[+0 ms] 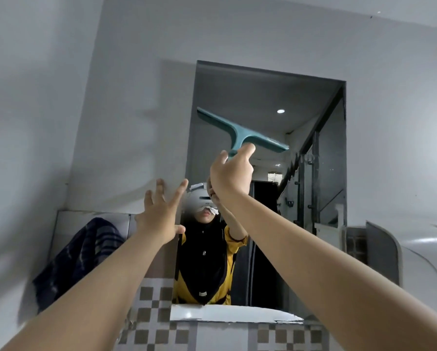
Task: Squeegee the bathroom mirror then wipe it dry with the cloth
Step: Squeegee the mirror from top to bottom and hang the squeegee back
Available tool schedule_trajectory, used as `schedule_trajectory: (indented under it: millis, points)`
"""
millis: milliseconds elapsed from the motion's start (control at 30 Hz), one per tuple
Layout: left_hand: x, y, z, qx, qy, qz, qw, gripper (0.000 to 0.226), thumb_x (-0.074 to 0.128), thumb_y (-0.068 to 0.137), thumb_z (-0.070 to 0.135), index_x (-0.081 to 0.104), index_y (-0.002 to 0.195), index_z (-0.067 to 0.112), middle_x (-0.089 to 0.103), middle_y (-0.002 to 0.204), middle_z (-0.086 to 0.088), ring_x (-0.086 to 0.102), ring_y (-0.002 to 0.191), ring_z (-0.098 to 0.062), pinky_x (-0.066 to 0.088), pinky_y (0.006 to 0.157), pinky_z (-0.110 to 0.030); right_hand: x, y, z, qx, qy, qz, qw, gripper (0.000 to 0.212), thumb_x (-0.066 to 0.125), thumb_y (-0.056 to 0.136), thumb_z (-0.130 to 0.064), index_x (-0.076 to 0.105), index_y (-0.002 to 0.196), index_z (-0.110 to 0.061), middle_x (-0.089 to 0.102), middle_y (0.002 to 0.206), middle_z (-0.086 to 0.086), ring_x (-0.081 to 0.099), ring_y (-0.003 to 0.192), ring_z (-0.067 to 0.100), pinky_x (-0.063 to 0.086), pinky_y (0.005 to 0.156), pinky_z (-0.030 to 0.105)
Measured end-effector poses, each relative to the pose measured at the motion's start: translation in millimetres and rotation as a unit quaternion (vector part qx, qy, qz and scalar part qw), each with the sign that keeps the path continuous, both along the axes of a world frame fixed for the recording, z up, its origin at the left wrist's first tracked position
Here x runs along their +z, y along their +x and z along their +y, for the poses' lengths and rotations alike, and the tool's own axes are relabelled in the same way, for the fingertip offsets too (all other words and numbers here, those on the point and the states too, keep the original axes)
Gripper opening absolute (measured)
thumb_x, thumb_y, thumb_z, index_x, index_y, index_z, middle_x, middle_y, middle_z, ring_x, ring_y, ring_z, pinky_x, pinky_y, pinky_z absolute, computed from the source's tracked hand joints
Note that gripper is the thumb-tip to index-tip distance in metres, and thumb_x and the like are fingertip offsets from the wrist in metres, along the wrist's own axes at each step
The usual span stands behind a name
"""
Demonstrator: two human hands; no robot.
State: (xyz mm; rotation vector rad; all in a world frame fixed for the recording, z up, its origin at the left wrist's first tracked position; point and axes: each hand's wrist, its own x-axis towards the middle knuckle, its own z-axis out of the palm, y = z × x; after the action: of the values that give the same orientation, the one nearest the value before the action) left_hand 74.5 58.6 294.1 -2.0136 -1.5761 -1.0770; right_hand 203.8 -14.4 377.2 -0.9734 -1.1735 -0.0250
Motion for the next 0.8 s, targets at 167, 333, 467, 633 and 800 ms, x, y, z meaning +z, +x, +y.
schedule_trajectory:
  millis: [167, 333, 467, 633, 800]
  points:
    - [-2, -1, -3, -0.012, 0.010, 0.002, 1.000, 0.110, 0.069, 0.078, 0.039, -0.023, 0.136, 0.051, -0.019, 0.155, -0.013, -0.003, 0.142, -0.042, 0.043, 0.097, -0.054, -28, 11, 3, -0.077, -0.007, -0.196, 0.978, 0.023, 0.042, 0.098, -0.026, 0.034, 0.116, -0.014, 0.059, 0.069, 0.005, 0.059, 0.059, 0.026, 0.036, 0.044, 0.026]
    - [-28, -8, -1, -0.042, 0.022, 0.020, 0.999, 0.097, 0.059, 0.084, 0.044, -0.020, 0.139, 0.047, -0.018, 0.155, -0.016, -0.007, 0.142, -0.040, 0.035, 0.104, -0.057, -28, 44, -1, -0.139, 0.017, -0.278, 0.950, 0.018, 0.045, 0.097, -0.029, 0.040, 0.108, -0.016, 0.060, 0.067, 0.006, 0.059, 0.057, 0.028, 0.047, 0.047, 0.032]
    - [-53, -13, 8, -0.052, 0.027, 0.044, 0.997, 0.102, 0.061, 0.081, 0.048, -0.025, 0.135, 0.051, -0.021, 0.154, -0.015, -0.017, 0.141, -0.036, 0.027, 0.107, -0.062, -28, 74, 2, -0.177, 0.050, -0.322, 0.929, 0.019, 0.048, 0.094, -0.034, 0.048, 0.103, -0.017, 0.067, 0.077, 0.005, 0.062, 0.058, 0.030, 0.055, 0.050, 0.039]
    - [-55, -13, 12, -0.063, 0.014, 0.031, 0.997, 0.107, 0.066, 0.079, 0.045, -0.025, 0.134, 0.054, -0.029, 0.153, -0.008, -0.025, 0.139, -0.032, 0.021, 0.108, -0.064, -23, 121, 1, -0.215, 0.087, -0.375, 0.898, 0.027, 0.053, 0.093, -0.037, 0.059, 0.112, -0.019, 0.073, 0.088, -0.002, 0.056, 0.050, 0.014, 0.047, 0.045, 0.026]
    - [-55, -9, 7, -0.045, 0.000, 0.020, 0.999, 0.103, 0.064, 0.082, 0.038, -0.023, 0.137, 0.050, -0.032, 0.151, -0.005, -0.029, 0.135, -0.028, 0.031, 0.105, -0.056, -19, 162, -13, -0.234, 0.095, -0.380, 0.890, 0.029, 0.061, 0.091, -0.035, 0.065, 0.116, -0.019, 0.056, 0.067, -0.019, 0.033, 0.047, -0.009, 0.024, 0.045, 0.016]
